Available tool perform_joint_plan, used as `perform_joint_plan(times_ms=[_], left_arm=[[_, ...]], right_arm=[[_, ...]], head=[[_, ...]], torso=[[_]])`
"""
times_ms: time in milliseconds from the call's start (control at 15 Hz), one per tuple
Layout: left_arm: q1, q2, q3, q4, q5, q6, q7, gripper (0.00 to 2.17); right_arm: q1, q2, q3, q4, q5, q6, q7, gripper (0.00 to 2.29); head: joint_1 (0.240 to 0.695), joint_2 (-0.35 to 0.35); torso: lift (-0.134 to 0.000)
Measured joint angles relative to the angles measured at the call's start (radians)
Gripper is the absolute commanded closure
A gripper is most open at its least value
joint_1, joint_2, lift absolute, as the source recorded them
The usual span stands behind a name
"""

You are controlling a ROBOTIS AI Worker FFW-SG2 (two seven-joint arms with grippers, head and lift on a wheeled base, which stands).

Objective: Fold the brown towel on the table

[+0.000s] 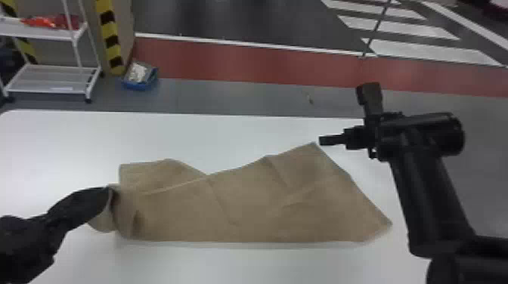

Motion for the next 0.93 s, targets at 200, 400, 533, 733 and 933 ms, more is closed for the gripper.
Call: perform_joint_plan(times_ms=[200,400,533,733,933], left_arm=[[0.003,0.0,-0.005,0.002,-0.001,-0.001,-0.001,2.14],[0.009,0.0,-0.005,0.007,-0.001,-0.009,-0.002,2.14],[0.013,0.0,-0.004,0.008,-0.001,-0.012,-0.005,2.14],[0.02,0.0,-0.003,0.008,-0.001,-0.02,-0.008,2.14],[0.027,0.0,0.001,0.006,-0.001,-0.03,-0.012,2.14]], right_arm=[[-0.026,0.008,0.038,0.073,0.011,-0.021,-0.029,0.22],[-0.049,0.011,0.07,0.14,0.021,-0.054,-0.048,0.22],[-0.06,0.019,0.084,0.176,0.029,-0.091,-0.065,0.22],[-0.085,0.029,0.087,0.235,0.044,-0.132,-0.076,0.22],[-0.102,0.031,0.097,0.292,0.058,-0.172,-0.09,0.22]], head=[[0.695,-0.189],[0.695,-0.184],[0.695,-0.179],[0.695,-0.171],[0.695,-0.169]], torso=[[-0.124],[-0.124],[-0.124],[-0.124],[-0.124]])
